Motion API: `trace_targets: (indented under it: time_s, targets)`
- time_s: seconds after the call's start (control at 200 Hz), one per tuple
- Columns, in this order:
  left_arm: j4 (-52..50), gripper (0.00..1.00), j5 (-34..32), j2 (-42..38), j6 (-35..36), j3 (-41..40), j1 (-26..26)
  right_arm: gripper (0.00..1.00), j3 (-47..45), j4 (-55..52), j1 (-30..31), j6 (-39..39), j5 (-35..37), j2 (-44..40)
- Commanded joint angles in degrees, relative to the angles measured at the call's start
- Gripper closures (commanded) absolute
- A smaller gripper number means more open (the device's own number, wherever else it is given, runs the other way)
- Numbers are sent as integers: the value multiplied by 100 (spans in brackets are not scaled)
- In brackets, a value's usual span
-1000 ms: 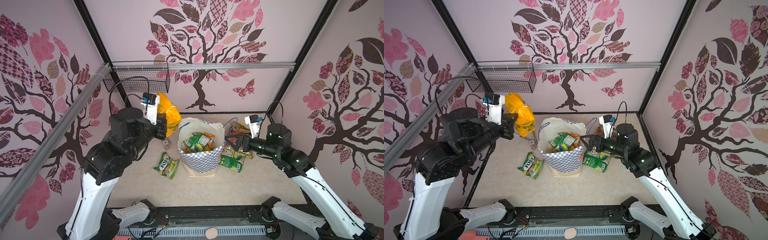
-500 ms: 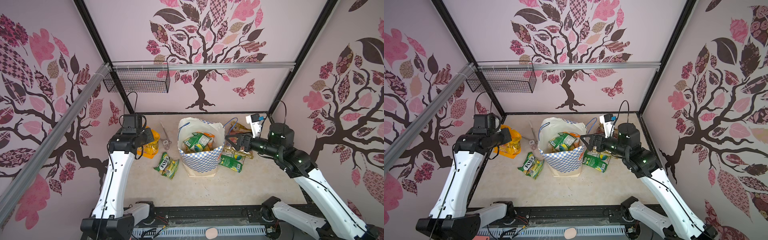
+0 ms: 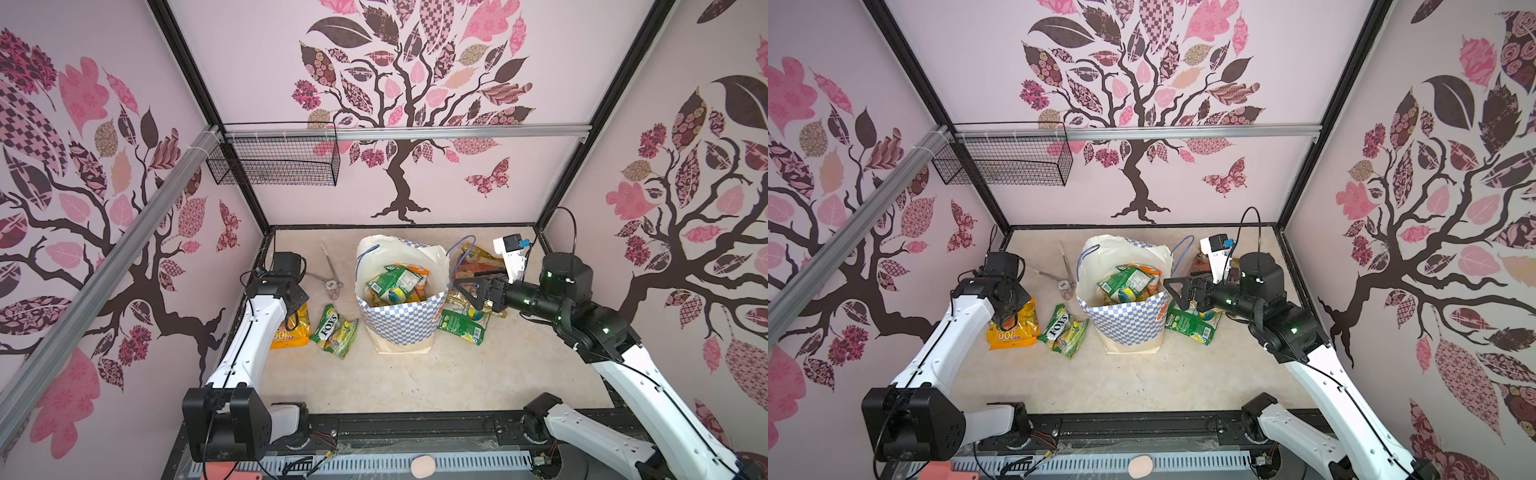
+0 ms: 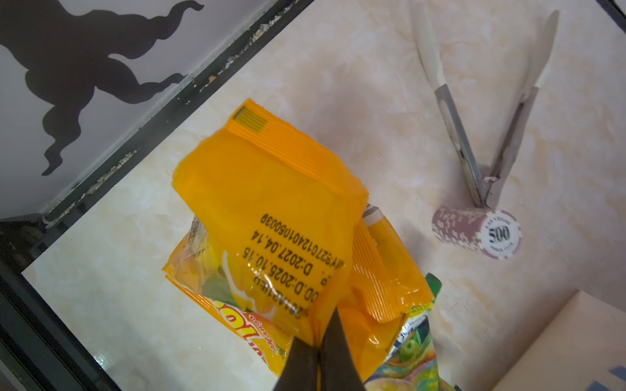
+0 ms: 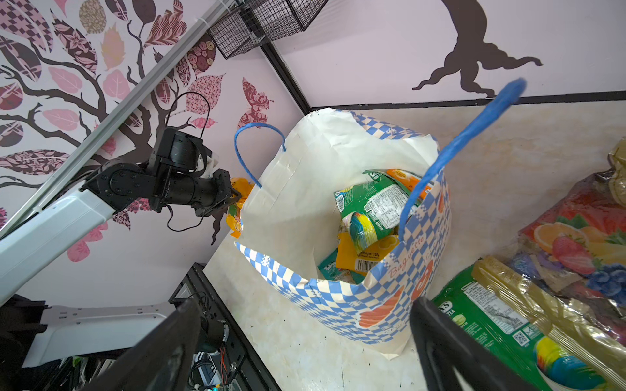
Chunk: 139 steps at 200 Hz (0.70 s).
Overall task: Take the snacks out of the paper bag
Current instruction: Place the snack at the middle-left of the table.
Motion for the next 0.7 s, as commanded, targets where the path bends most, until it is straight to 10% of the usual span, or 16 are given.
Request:
trace_targets:
  time_s: [0.0, 0.4, 0.69]
  targets:
    - [926, 100, -449, 192, -318, -175, 87, 0, 0, -105, 28, -100, -109, -119]
    - [1200, 90, -10, 1322, -24, 200, 161, 0, -53, -230, 23, -105, -167, -254]
    - [1047, 37, 58, 473, 360, 592, 161, 0, -18, -218, 28, -128, -134, -205]
